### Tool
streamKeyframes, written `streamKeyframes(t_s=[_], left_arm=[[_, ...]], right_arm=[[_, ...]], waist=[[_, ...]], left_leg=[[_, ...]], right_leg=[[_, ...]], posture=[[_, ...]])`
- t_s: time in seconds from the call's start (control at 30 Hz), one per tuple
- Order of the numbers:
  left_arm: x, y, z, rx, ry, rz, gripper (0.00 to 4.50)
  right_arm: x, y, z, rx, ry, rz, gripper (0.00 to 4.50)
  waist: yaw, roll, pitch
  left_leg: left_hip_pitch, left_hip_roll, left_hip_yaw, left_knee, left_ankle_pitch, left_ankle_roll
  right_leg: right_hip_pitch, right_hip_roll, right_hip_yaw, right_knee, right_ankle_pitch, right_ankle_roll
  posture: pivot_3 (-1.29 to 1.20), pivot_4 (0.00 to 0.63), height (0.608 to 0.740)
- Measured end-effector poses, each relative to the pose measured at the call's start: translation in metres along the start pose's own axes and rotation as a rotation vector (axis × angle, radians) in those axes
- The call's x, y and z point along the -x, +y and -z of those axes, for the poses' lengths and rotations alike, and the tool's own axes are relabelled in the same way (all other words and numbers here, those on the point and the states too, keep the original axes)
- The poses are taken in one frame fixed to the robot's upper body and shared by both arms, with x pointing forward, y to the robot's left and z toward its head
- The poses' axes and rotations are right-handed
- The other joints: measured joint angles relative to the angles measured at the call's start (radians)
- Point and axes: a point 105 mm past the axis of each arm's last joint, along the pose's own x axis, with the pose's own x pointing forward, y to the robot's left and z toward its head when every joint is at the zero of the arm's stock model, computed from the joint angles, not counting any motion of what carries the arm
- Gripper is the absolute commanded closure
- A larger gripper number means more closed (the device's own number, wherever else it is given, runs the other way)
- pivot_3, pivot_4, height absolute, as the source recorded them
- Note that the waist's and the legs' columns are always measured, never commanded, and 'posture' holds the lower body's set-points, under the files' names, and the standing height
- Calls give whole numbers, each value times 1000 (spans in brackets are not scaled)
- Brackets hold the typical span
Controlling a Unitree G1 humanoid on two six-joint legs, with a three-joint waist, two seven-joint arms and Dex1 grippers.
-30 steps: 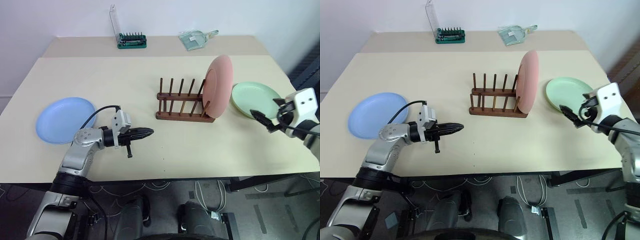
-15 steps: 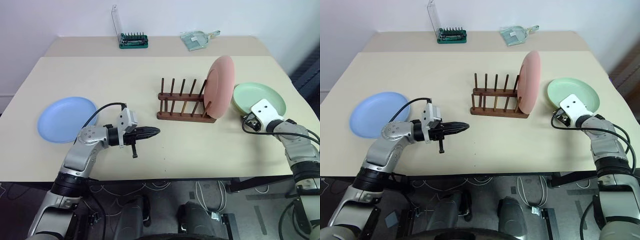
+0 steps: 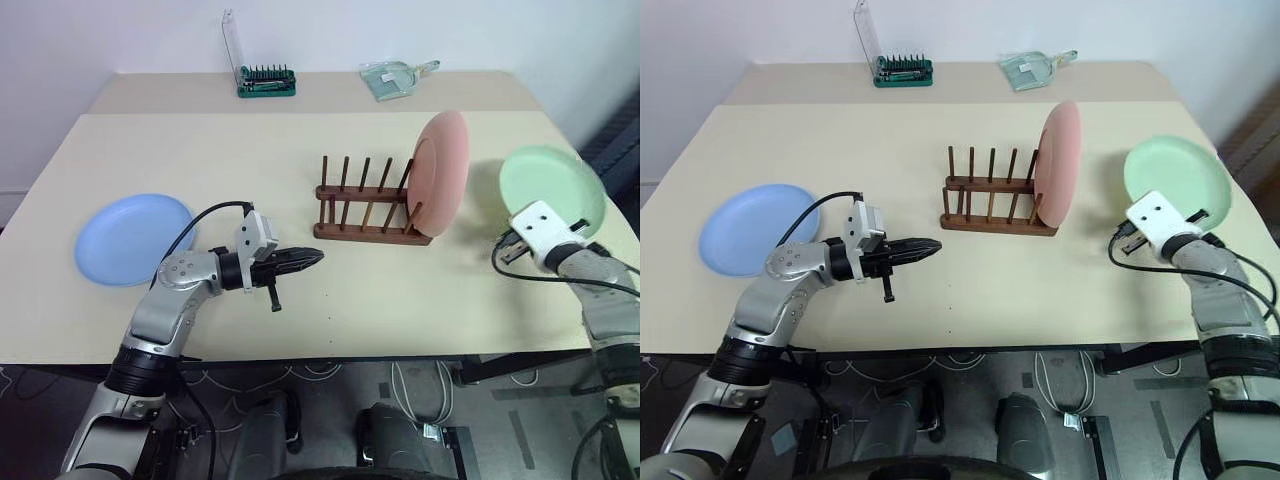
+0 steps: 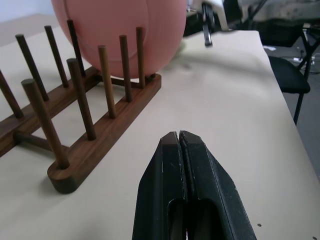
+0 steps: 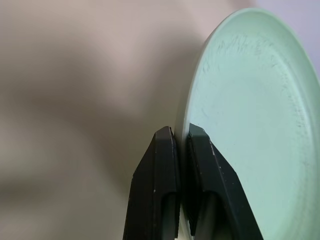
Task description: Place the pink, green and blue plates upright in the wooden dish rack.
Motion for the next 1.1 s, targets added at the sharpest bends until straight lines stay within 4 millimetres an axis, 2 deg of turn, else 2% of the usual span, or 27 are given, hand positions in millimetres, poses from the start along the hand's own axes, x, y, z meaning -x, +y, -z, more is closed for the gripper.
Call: streamKeyframes(t_s=[0.07, 0.13, 0.23, 0.3, 0.33, 0.37, 0.47, 0.63, 0.73, 0.87, 1.0, 1.1], left_arm=[[1, -1, 2, 7, 3, 3, 4500], [1, -1, 3, 11, 4, 3, 4500], [-1, 0, 1, 9, 2, 6, 4500], [-3, 1, -2, 4, 0, 8, 4500], [-3, 2, -4, 4, 1, 4, 4500], [-4, 2, -6, 7, -1, 4, 4500], [-6, 3, -12, 3, -5, 1, 4500], [-6, 4, -15, -1, -1, -11, 4500], [-5, 5, -15, -4, 0, -14, 4500], [4, 8, -11, -5, 8, -43, 4500], [7, 10, -9, 0, 7, -53, 4500], [9, 13, -4, 5, 4, -57, 4500]], right_arm=[[10, -30, -30, -22, -89, 92, 4406], [22, -59, -75, -49, -232, 171, 4406], [45, -83, -145, -83, -480, 211, 4406], [57, -83, -178, -123, -609, 176, 4406], [62, -77, -194, -193, -683, 116, 4406], [67, -68, -209, -258, -755, 38, 4406], [82, -37, -236, -402, -887, -206, 4406], [99, 1, -262, -607, -996, -502, 4406], [100, 15, -269, -804, -1029, -608, 4406], [89, 30, -258, -1034, -955, -652, 4406], [81, 41, -251, -1089, -897, -659, 4406], [70, 60, -243, -1146, -826, -687, 4406]], waist=[[-2, 3, 1], [-6, 4, 2], [-4, 3, 2], [0, 2, 2], [0, 2, 2], [1, 2, 2], [4, 2, 2], [1, 2, 2], [-1, 2, 2], [1, 2, 2], [1, 1, 2], [-3, 2, 2]], left_leg=[[0, 0, 0, 0, 0, 0], [0, 0, 0, 0, 0, 0], [0, 1, 0, -1, 0, 0], [0, 0, 0, 0, 0, 0], [0, 0, 0, 0, 0, 0], [-1, 0, 0, 0, 0, 0], [-1, 0, -1, 0, -1, 1], [-1, 0, -1, 0, -1, 1], [-1, 0, -1, -1, -1, 1], [-2, -1, -1, -1, -1, 1], [-2, -1, -1, -1, -1, 1], [-2, 0, 0, -1, 0, 1]], right_leg=[[0, 0, 0, 0, 0, 0], [-1, 0, 0, 1, 0, 0], [-1, 0, 0, 1, 0, 0], [-1, 0, 0, 0, 0, 0], [0, 0, 0, 0, 0, 0], [0, 0, 0, 0, 0, 0], [0, 0, 0, 0, 0, 0], [-1, 0, 0, 1, 0, 0], [-2, 0, 0, 1, 0, 0], [-2, 0, 0, 1, 0, 0], [-2, 0, 0, 1, 0, 0], [-3, 0, 0, 2, 0, 0]], posture=[[0, 150, 736], [0, 150, 736], [0, 150, 736], [0, 150, 736], [0, 150, 736], [0, 150, 736], [0, 150, 736], [0, 150, 736], [0, 150, 736], [0, 150, 736], [0, 150, 736], [0, 150, 736]])
